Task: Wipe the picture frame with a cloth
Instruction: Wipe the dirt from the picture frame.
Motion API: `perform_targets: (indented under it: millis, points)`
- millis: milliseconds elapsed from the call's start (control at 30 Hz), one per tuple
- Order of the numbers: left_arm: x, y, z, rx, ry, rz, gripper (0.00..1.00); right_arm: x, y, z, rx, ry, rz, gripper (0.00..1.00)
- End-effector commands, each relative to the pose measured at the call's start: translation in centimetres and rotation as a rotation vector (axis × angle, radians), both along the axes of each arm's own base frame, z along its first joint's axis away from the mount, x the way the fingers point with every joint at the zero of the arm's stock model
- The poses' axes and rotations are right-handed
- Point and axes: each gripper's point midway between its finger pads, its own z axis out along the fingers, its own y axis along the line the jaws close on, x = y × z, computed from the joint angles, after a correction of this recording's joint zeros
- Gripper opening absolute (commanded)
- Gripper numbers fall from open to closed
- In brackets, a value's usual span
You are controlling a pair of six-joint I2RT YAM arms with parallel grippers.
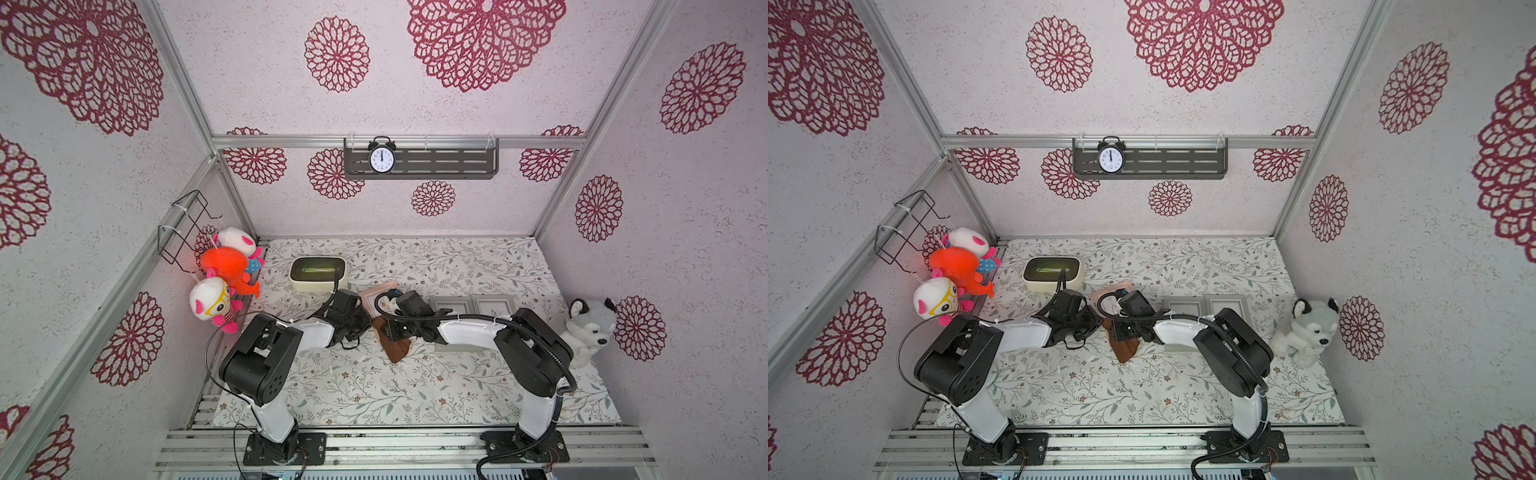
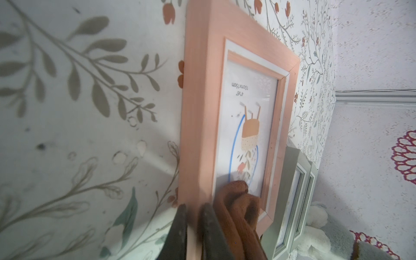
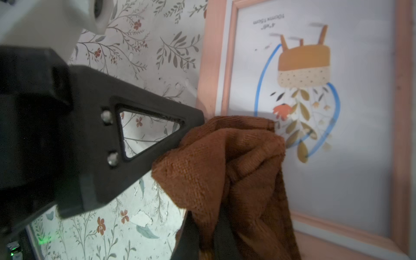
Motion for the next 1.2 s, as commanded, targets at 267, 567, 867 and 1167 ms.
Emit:
perform_targets:
  millis: [267, 567, 867, 1167]
  points:
    - [-7.2, 4.9, -8.0, 0.231, 0.319, 0.043, 0.14, -3.0, 0.8, -2.0, -0.07, 0.09, 0.036, 0.0]
    - [-7.1, 4.8, -7.8, 0.236, 0.316, 0.033, 0.14, 1.0, -7.8, -2.7, -0.131, 0.083, -0.151, 0.0]
    - [-7.0, 4.8, -7.9, 0.239, 0.322, 0.037, 0.14, -2.8, -0.3, -1.7, -0.019, 0.103, 0.005, 0.0]
    - [-7.0, 4.8, -7.8, 0.242, 0.319, 0.028, 0.14, 1.0, -9.6, -2.4, -0.092, 0.091, -0.174, 0.0]
